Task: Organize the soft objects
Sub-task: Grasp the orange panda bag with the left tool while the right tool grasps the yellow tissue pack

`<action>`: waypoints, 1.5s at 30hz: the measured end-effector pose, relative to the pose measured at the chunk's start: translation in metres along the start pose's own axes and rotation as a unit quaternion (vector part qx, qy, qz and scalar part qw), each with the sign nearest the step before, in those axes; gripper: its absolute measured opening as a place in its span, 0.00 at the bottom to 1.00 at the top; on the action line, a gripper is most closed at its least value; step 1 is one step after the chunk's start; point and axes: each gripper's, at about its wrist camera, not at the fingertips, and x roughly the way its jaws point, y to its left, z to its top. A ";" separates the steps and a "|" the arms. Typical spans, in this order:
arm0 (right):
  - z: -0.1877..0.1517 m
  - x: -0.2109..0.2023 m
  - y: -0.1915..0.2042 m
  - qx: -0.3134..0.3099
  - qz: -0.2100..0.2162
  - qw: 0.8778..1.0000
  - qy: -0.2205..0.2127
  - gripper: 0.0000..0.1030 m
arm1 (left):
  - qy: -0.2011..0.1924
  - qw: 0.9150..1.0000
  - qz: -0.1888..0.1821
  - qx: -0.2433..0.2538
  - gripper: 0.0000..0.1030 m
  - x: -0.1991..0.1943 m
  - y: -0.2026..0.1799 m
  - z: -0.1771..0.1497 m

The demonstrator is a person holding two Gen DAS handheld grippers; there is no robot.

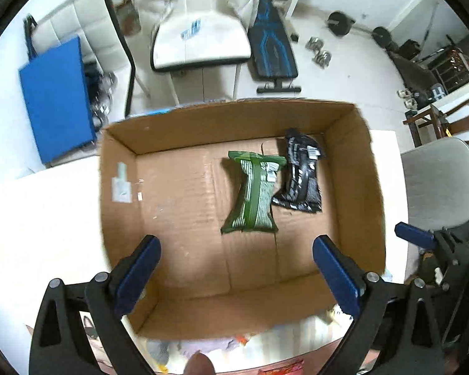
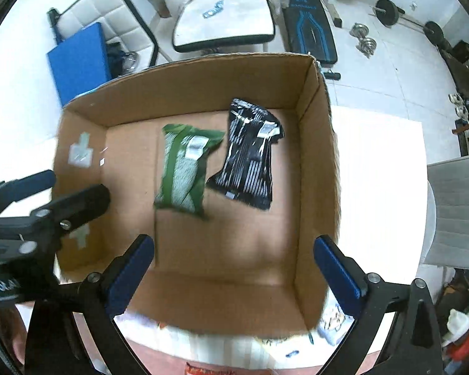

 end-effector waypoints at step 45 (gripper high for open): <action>-0.216 0.106 -0.084 0.007 0.009 0.986 0.166 0.68 | 0.250 0.965 -0.044 -0.072 0.50 0.189 -0.041 -0.208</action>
